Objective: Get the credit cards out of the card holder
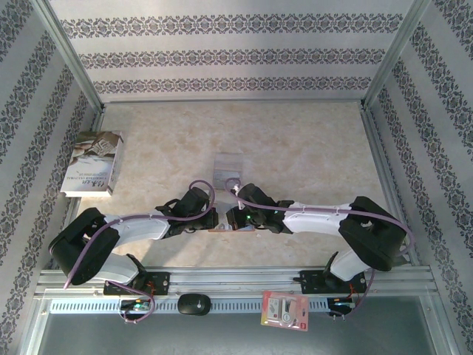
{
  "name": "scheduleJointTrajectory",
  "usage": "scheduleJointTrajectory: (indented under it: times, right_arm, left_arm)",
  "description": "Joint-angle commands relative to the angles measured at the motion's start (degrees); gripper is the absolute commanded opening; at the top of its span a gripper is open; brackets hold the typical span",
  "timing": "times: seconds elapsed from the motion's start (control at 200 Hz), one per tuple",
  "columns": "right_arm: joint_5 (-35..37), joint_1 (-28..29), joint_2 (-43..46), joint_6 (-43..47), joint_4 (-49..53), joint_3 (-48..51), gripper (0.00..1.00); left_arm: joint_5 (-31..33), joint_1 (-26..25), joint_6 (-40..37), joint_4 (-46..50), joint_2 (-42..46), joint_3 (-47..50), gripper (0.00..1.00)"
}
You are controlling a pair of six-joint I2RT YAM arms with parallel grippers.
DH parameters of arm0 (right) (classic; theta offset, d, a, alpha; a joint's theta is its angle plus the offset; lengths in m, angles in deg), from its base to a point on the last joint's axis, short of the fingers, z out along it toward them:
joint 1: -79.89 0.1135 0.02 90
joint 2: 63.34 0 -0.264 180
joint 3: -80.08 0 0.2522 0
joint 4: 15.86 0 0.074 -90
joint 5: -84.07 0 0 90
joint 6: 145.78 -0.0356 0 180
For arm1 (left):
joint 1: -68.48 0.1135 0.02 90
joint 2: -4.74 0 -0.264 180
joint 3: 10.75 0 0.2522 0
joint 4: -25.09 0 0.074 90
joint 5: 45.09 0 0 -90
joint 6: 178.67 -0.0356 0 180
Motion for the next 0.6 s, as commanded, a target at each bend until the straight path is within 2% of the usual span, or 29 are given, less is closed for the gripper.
scheduleJointTrajectory:
  times: [0.0,0.165,0.28,0.41,0.49,0.595]
  right_arm:
    - [5.84,-0.50,2.31,-2.56,8.91,0.59,0.04]
    - [12.20,-0.50,5.51,-5.86,16.68,1.45,0.12]
    - [15.41,-0.50,7.90,-8.25,20.19,2.02,0.32]
    - [18.11,-0.50,13.64,-9.04,21.28,3.56,0.38]
    - [16.15,-0.50,17.09,-5.50,19.00,3.55,0.38]
    - [7.62,-0.50,15.90,0.13,15.58,0.34,0.37]
  left_arm:
    - [-0.25,-0.80,0.34,3.71,-1.49,-0.44,0.06]
    - [-1.02,-0.75,0.30,3.00,-2.16,-0.52,0.05]
    - [-1.39,-0.77,0.27,2.70,-2.22,-0.49,0.04]
    - [-1.43,-0.79,0.01,2.86,-1.21,-0.54,0.06]
    - [-1.18,-0.76,-0.03,2.70,-0.44,-0.33,0.09]
    - [-1.28,-0.76,0.07,2.12,-0.24,-0.27,0.10]
